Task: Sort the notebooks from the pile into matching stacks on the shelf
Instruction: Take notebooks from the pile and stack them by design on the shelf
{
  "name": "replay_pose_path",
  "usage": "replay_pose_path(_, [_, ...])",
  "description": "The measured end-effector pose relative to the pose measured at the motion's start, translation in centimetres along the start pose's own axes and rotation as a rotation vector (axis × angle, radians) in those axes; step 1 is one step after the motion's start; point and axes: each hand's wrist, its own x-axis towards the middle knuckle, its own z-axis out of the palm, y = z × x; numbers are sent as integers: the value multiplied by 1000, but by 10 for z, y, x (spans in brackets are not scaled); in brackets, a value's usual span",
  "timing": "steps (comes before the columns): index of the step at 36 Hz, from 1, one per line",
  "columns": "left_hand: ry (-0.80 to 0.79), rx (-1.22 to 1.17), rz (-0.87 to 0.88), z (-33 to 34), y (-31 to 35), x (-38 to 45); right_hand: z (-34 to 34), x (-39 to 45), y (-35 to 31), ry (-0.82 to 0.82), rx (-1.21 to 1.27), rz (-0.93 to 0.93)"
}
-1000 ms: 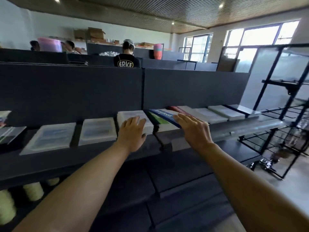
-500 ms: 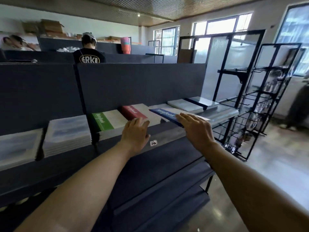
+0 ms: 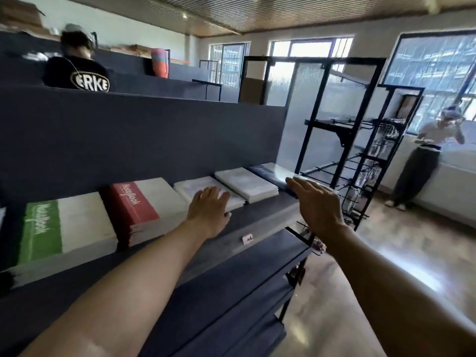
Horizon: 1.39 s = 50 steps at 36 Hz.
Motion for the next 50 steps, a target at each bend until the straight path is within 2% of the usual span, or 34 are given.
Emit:
replay_pose_path(10, [-1, -33, -18, 37, 59, 91, 66, -1, 97, 12, 22, 9])
replay_pose_path(19, [4, 19, -175, 58, 123, 161, 131, 11, 189, -8, 184, -50])
replay_pose_path(22, [18, 29, -232, 59, 138, 180, 145, 17, 206, 9, 240, -88])
replay_pose_path(31, [0, 45, -305, 67, 145, 217, 198, 35, 206, -118, 320, -107])
replay_pose_path(38, [9, -44, -363, 76, 139, 253, 250, 41, 192, -295, 204, -188])
replay_pose_path(41, [4, -100, -355, 83, 140, 262, 253, 40, 187, -458, 171, -215])
replay_pose_path(44, [-25, -200, -347, 90, 143, 271, 265, 32, 188, -682, 256, -297])
replay_pose_path(50, [-58, -231, -344, 102, 155, 291, 279, 36, 204, -828, 471, -316])
